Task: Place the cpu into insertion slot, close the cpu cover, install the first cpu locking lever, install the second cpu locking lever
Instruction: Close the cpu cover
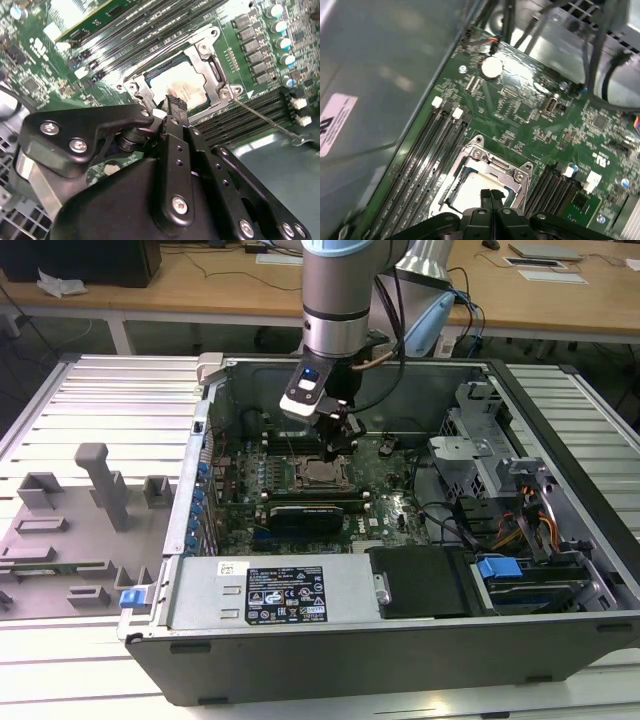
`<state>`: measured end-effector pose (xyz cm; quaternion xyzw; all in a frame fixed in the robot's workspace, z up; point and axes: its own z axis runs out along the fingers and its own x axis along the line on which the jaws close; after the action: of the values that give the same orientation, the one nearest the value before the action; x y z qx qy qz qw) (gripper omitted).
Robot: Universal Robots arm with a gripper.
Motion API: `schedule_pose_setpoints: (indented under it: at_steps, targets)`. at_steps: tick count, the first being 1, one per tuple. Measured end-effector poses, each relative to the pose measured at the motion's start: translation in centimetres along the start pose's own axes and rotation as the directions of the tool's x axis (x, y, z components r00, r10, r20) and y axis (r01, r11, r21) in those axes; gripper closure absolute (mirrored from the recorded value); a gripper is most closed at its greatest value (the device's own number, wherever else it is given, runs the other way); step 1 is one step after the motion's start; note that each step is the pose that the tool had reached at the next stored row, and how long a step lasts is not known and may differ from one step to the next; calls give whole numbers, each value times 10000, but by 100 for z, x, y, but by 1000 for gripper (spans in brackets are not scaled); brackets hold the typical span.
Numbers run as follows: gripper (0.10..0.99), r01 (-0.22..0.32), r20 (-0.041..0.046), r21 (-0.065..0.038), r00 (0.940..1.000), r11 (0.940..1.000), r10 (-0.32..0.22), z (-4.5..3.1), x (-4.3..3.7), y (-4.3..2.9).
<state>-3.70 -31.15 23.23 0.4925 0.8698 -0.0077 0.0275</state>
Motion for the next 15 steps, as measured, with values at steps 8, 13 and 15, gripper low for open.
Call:
schedule_pose_setpoints:
  at_steps: [8, 13, 15]
  targets:
    - [980, 1696, -15, -96, 9855, 9855, -1696, 0, 0, 0]
    - [980, 2539, -16, -145, 9672, 9671, -2539, 0, 0, 0]
    - [980, 3016, -15, -173, 9534, 9533, -3017, 0, 0, 0]
